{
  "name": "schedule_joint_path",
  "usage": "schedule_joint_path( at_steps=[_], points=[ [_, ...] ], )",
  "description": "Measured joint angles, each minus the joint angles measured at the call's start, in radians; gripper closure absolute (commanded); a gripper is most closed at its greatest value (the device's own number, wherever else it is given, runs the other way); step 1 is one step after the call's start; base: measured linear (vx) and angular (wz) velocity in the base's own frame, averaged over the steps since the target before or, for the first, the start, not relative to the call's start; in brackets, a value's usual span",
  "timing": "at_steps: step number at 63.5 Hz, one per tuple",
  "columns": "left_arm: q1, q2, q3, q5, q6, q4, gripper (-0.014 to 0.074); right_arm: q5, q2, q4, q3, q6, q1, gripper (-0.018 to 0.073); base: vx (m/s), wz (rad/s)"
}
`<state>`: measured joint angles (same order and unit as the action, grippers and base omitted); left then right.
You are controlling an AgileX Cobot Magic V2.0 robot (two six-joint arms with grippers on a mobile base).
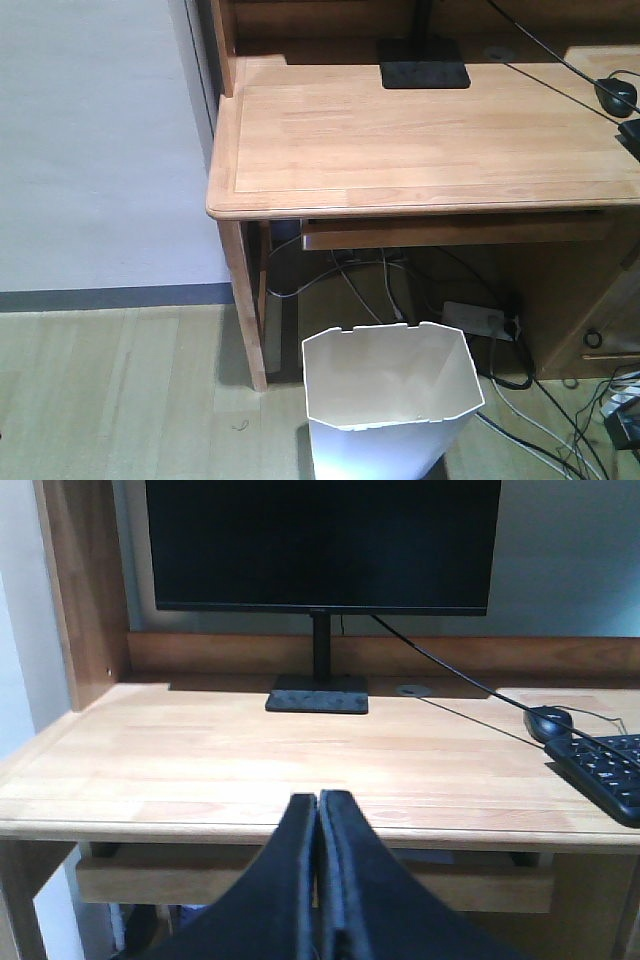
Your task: Move trash bin to bedside with robot
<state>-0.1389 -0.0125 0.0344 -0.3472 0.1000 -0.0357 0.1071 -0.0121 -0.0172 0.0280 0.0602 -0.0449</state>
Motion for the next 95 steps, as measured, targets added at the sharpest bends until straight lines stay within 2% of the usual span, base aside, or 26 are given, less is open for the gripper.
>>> schedule_joint_path(
  at_steps=[13, 23, 51, 75, 86, 95],
  points=[
    [0.000, 0.000, 0.000, 0.000, 0.000, 0.000, 0.0603, 0.010, 0.000, -0.010, -0.004, -0.006, 0.000, 0.0568, 0.00, 0.00],
    [0.000, 0.000, 0.000, 0.000, 0.000, 0.000, 0.0603, 0.019, 0.018, -0.011, -0.068, -0.006, 0.000, 0.0568, 0.00, 0.00],
    [0.000, 0.000, 0.000, 0.000, 0.000, 0.000, 0.0603, 0.233, 0.409, -0.022, -0.313, -0.006, 0.000, 0.0568, 0.00, 0.00],
    [0.000, 0.000, 0.000, 0.000, 0.000, 0.000, 0.0603, 0.337, 0.565, -0.033, -0.334, -0.006, 0.000, 0.0566, 0.00, 0.00],
    [0.000, 0.000, 0.000, 0.000, 0.000, 0.000, 0.0603, 0.339, 0.570, -0.018, -0.334, -0.006, 0.000, 0.0510, 0.00, 0.00],
    [0.000, 0.000, 0.000, 0.000, 0.000, 0.000, 0.0603, 0.340, 0.570, -0.011, -0.336, -0.006, 0.000, 0.0389, 0.00, 0.00]
  ],
)
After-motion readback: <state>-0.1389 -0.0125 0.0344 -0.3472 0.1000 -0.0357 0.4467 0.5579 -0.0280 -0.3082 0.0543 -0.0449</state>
